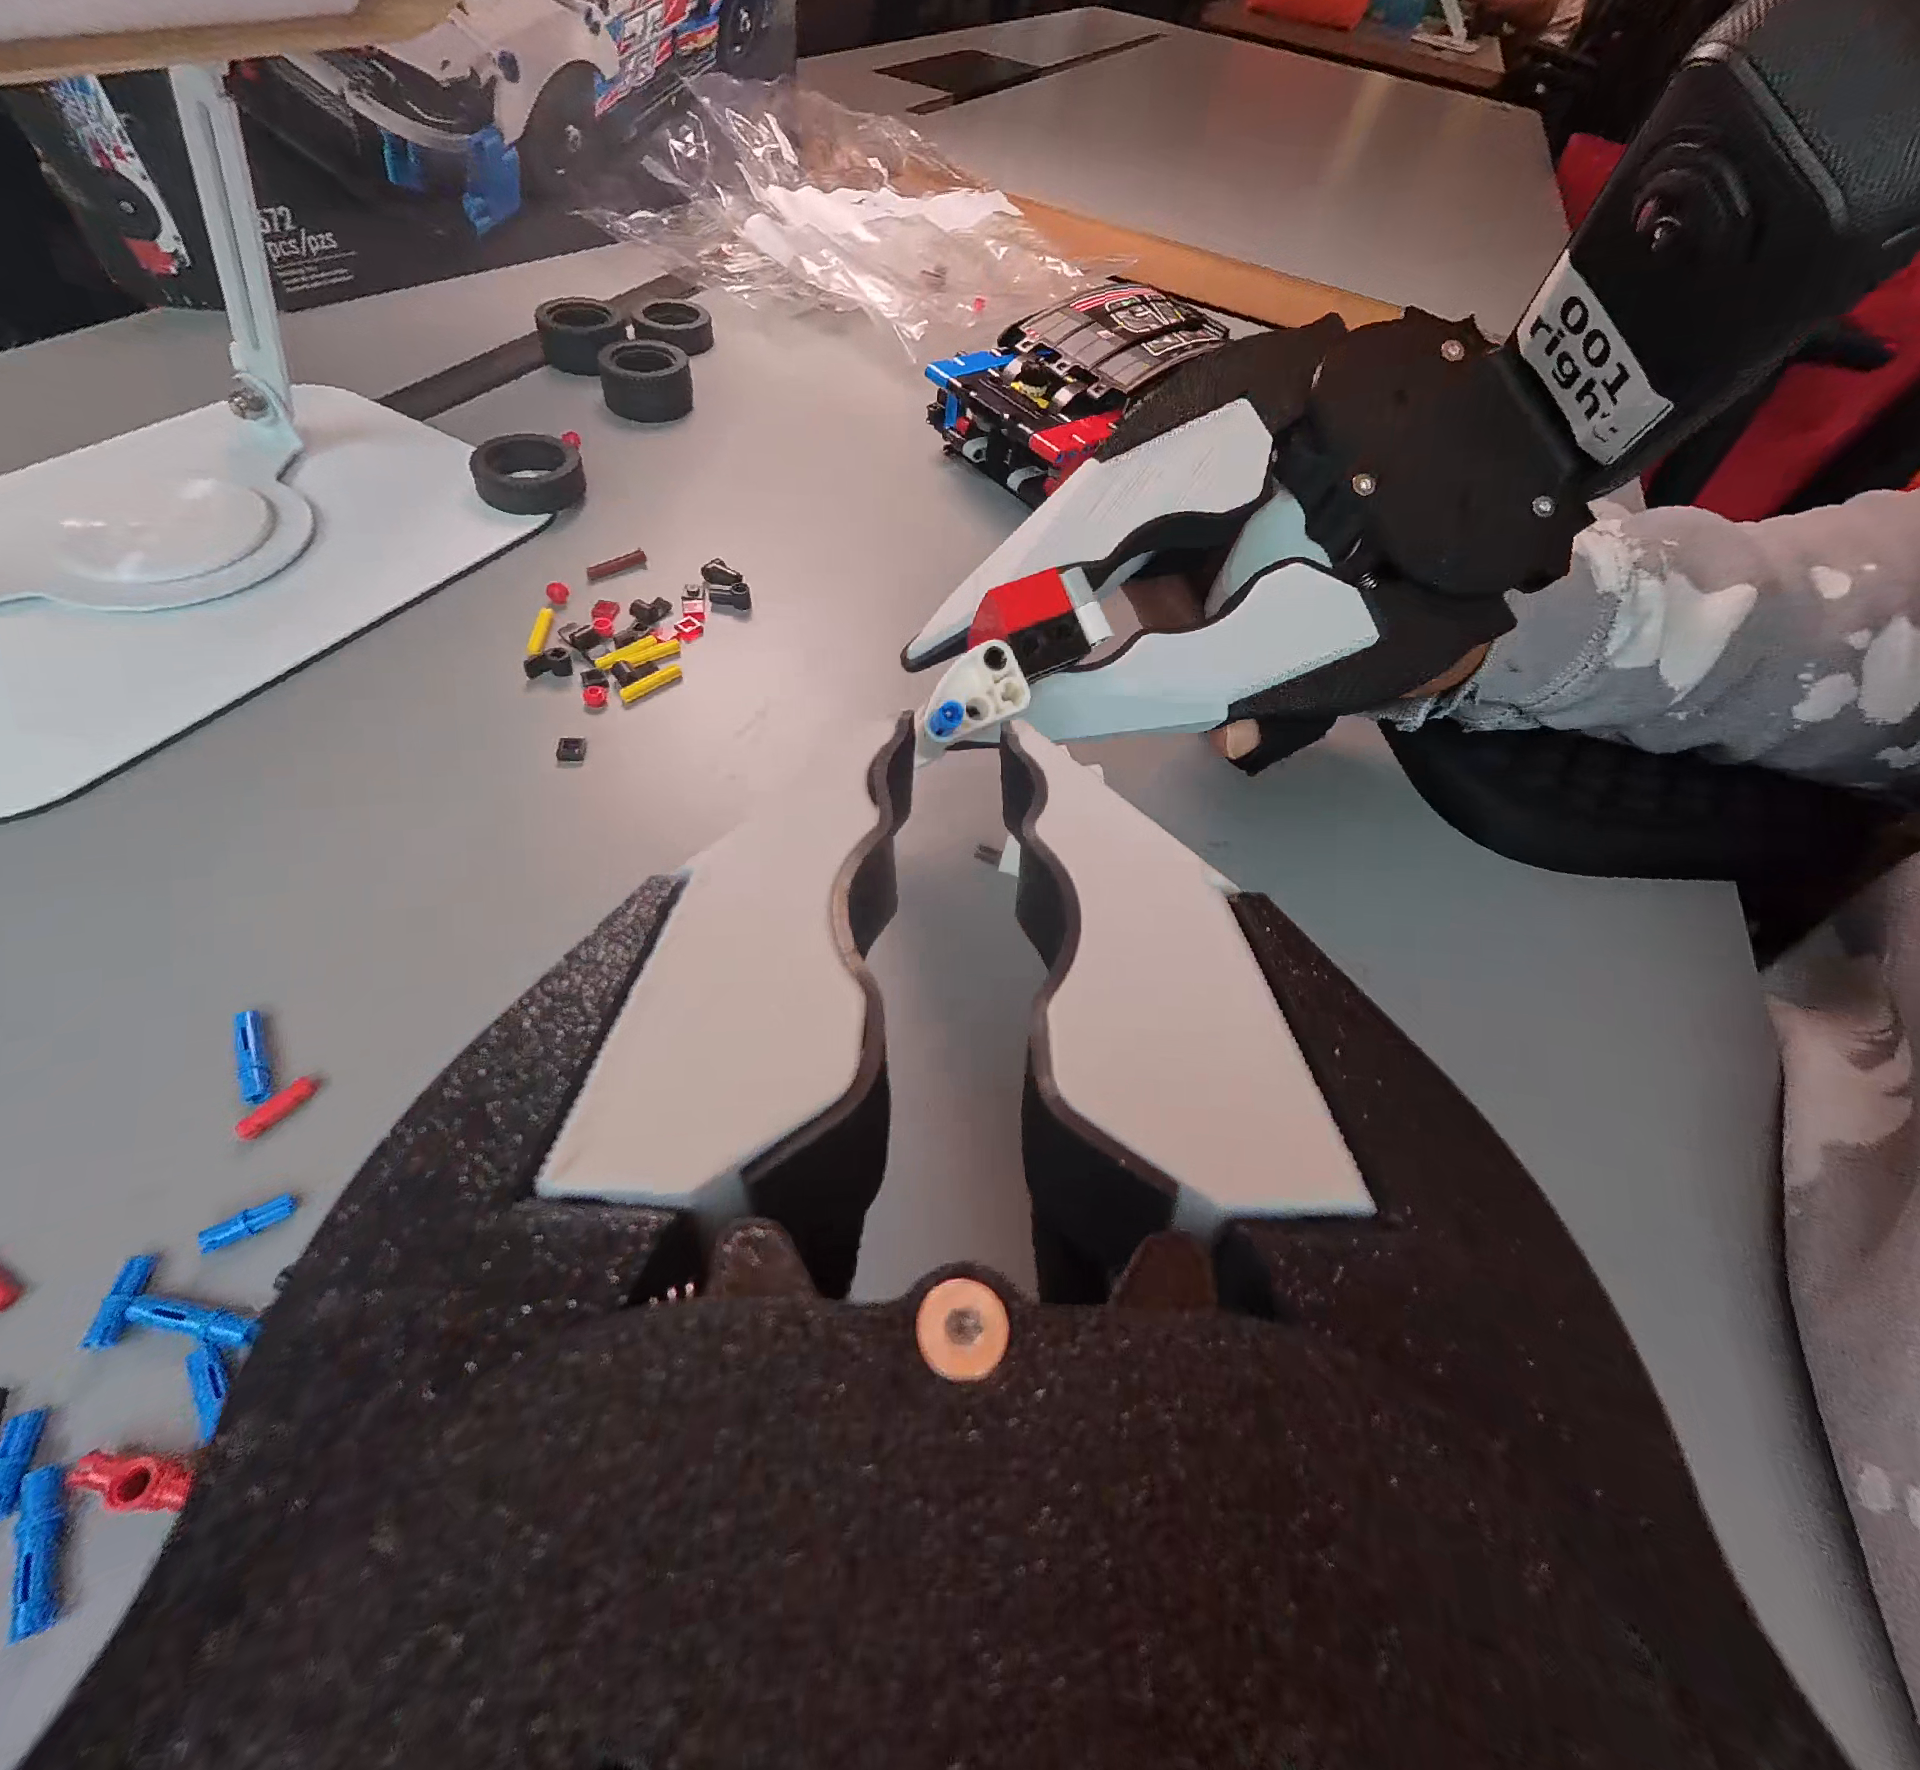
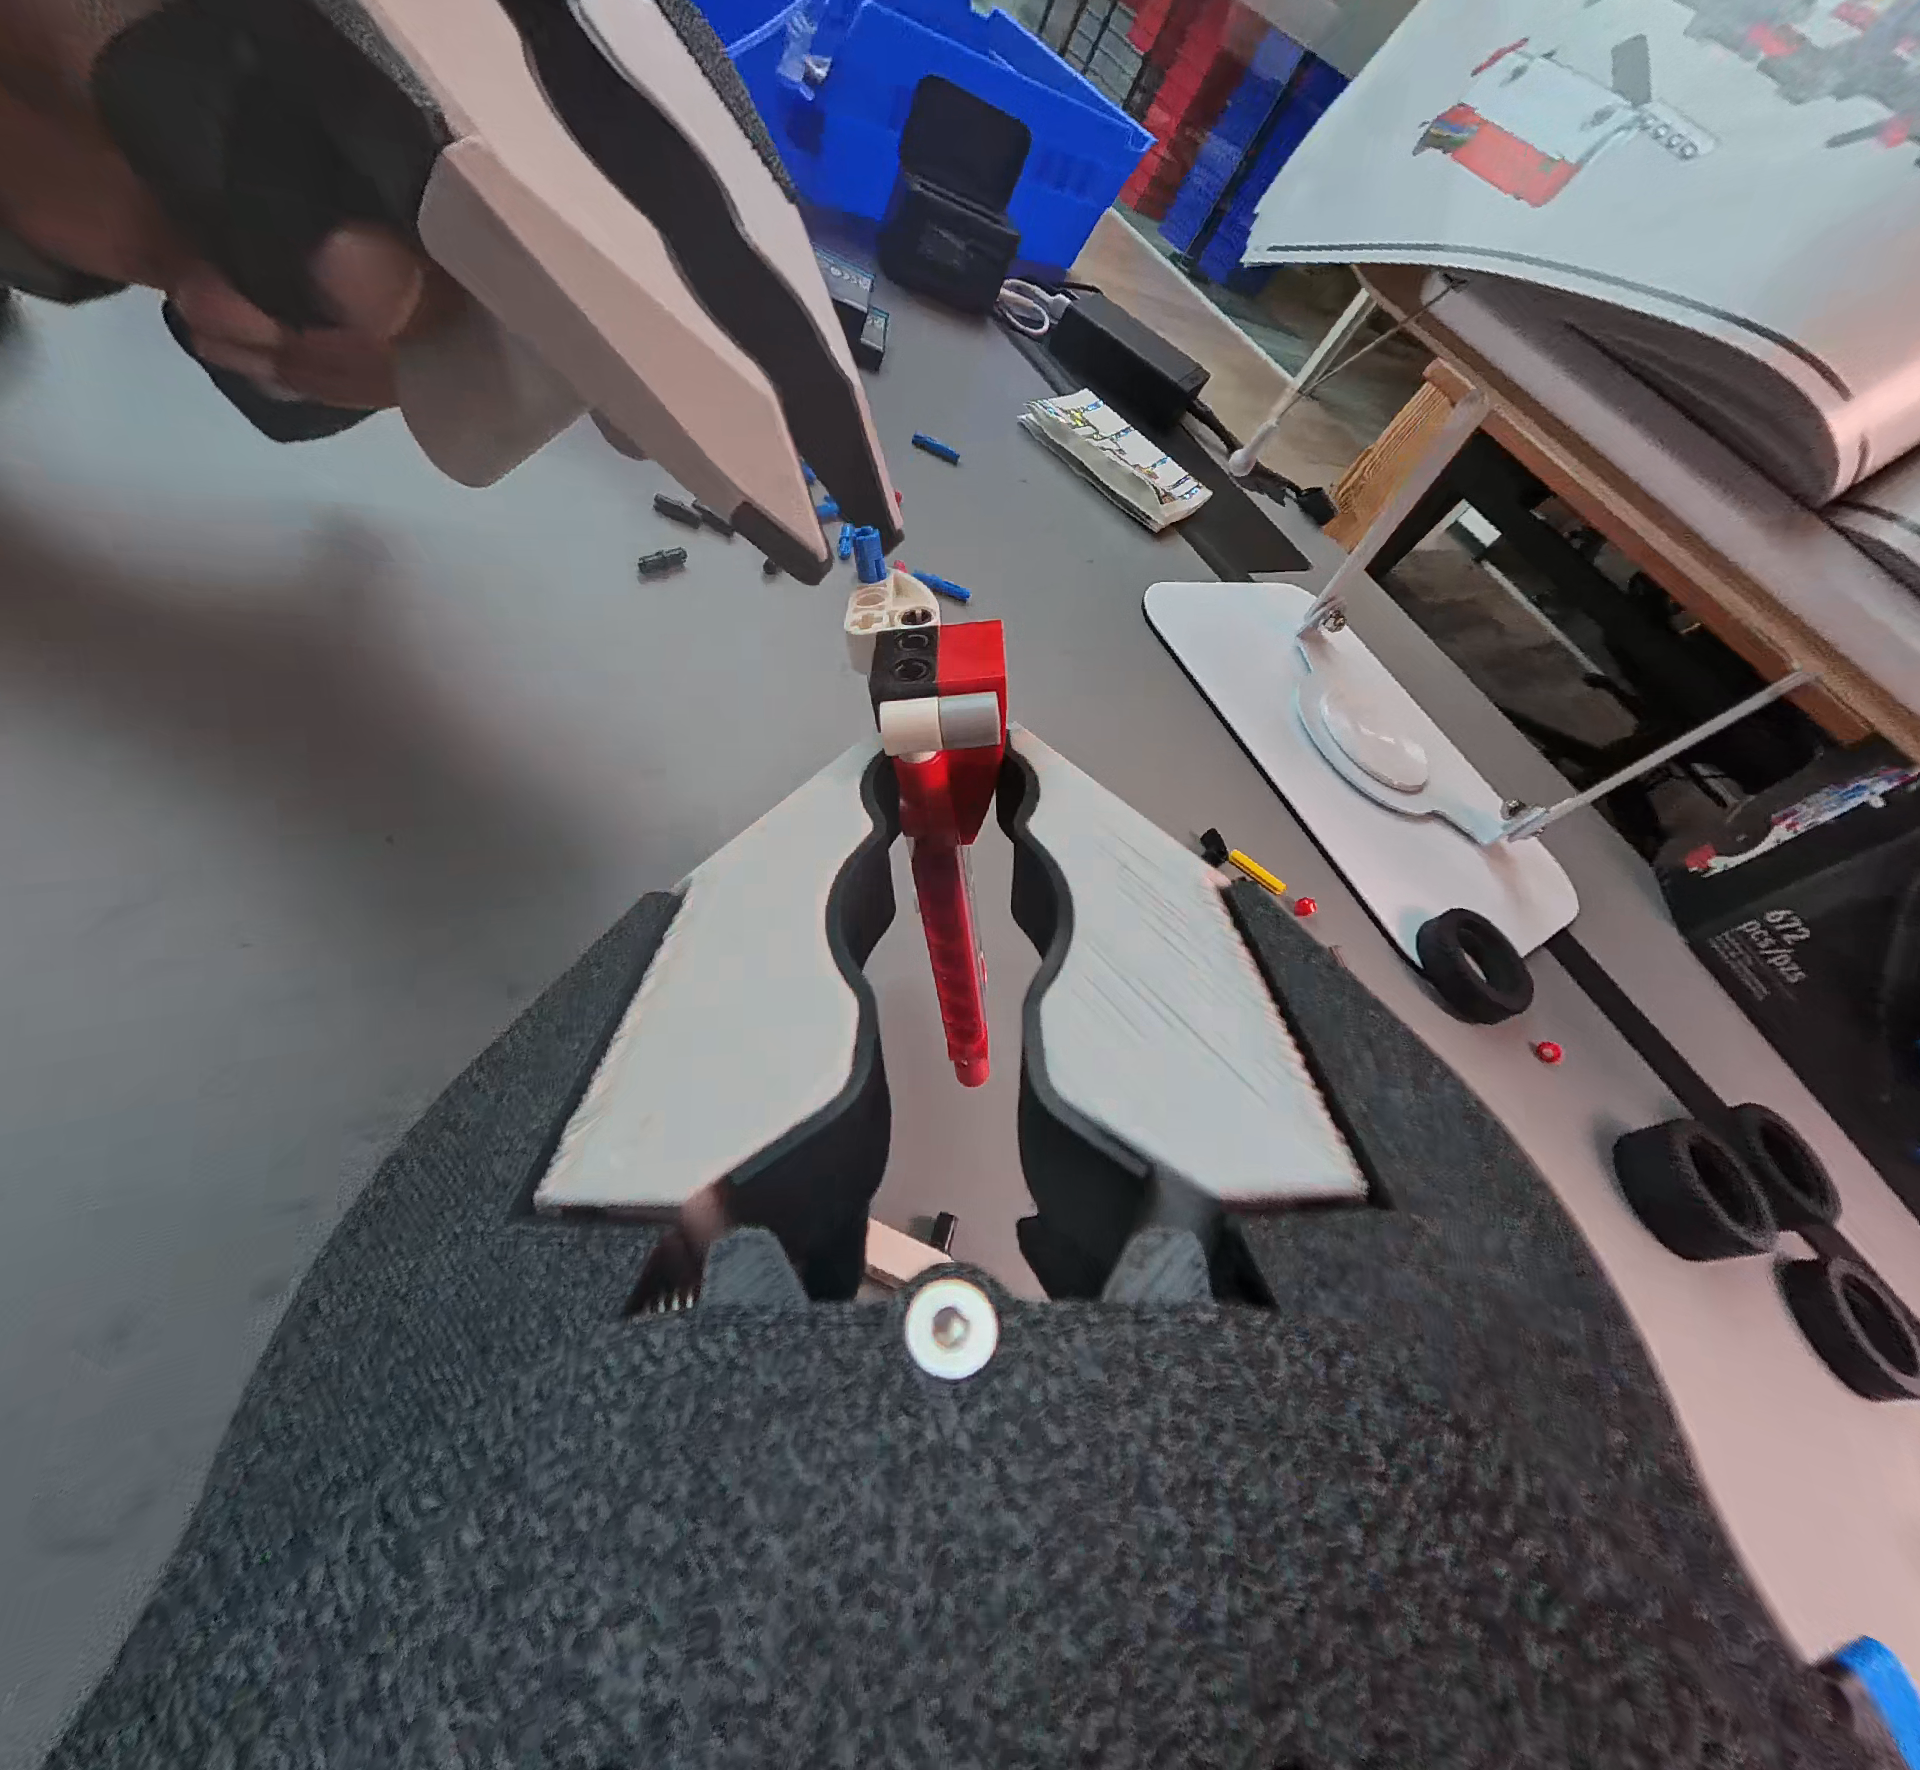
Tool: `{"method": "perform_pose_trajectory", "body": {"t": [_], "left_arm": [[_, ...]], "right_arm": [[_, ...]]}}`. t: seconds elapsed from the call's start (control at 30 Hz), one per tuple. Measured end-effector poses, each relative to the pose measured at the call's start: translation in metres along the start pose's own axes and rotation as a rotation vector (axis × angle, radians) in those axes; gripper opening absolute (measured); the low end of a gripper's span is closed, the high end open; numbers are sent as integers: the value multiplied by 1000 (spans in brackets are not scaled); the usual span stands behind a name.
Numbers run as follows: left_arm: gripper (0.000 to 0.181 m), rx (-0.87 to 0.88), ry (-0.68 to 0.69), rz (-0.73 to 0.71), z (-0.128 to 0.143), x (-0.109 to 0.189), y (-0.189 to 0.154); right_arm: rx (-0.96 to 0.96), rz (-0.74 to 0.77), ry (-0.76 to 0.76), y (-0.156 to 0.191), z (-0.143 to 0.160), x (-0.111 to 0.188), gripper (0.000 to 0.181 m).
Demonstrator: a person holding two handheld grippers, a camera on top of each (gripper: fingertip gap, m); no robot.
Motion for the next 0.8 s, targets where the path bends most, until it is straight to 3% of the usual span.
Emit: {"method": "perform_pose_trajectory", "body": {"t": [0.13, 0.47, 0.8], "left_arm": [[3, -40, 24, -26, 3, 0, -2], [0, -131, 29, -62, -4, 5, -9], [0, -172, -18, -81, -12, 3, -18]], "right_arm": [[52, -6, 10, 6, -1, -1, 15], [159, 34, 121, 9, -6, -3, 15], [48, -6, 202, 3, -9, -6, 14]]}}
Point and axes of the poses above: each gripper's, where its closed fingertips meet, x back along the fingers, z out of its underside, y = z × x across the jaws, the point moved 8 cm from there along x, back along the fingers, and after that the axes turned 4 degrees about -z, right-handed, at the moved point
